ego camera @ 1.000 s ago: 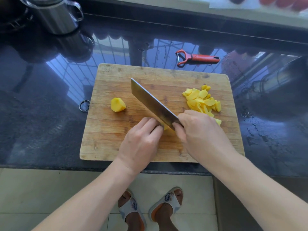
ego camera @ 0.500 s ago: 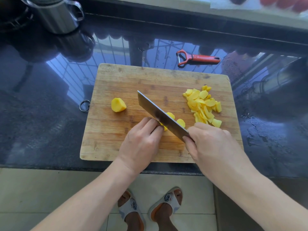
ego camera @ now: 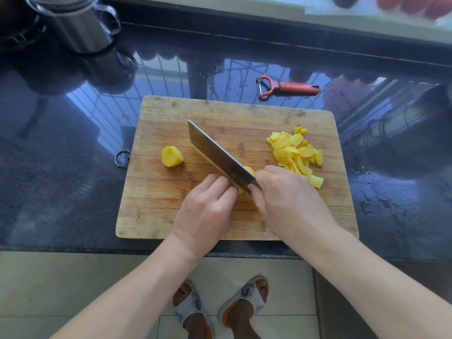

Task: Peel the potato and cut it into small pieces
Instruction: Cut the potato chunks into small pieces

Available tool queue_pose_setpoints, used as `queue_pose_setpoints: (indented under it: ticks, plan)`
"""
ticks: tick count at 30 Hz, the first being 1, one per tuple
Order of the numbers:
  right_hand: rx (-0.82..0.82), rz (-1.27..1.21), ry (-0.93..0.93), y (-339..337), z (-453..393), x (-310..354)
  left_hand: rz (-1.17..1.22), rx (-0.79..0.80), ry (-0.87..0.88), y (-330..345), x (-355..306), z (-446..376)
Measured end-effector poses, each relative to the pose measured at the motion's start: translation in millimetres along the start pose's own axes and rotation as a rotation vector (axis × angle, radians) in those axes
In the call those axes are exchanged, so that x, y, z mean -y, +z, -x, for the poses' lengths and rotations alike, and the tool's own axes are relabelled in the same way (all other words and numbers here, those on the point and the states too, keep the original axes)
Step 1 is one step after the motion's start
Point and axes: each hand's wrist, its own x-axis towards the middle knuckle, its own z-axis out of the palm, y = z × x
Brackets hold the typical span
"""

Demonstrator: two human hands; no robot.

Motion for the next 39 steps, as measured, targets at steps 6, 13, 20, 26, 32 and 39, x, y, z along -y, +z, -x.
queue_pose_setpoints:
  ticks: [6,13,20,26,32,39]
  plan:
    - [-0.125,-0.083,0.077,-16.6,24.6,-15.7,-0.006,0.005,-0.002,0.7,1.5,1.0]
    - [-0.077,-0.147,0.218,-28.7,26.6,-28.8,0.020,0.026,0.000,0.7,0.7,0.7]
    - [0.050,-0.182,0.264,-4.0,48.2,-9.5,0.033,0.038,0.022,-1.5,0.2,-0.4]
    - [-0.007,-0.166,0.247,-17.5,33.4,-30.8,0.024,0.024,0.013,0.9,1.1,1.1]
    - [-0.039,-0.138,0.251,-20.8,31.4,-35.9,0.048,0.019,-0.004,2.7,-0.1,0.2]
    - [-0.054,-0.152,0.316,-21.2,34.9,-17.0,0.072,0.096,-0.013,0.8,3.6,-2.3]
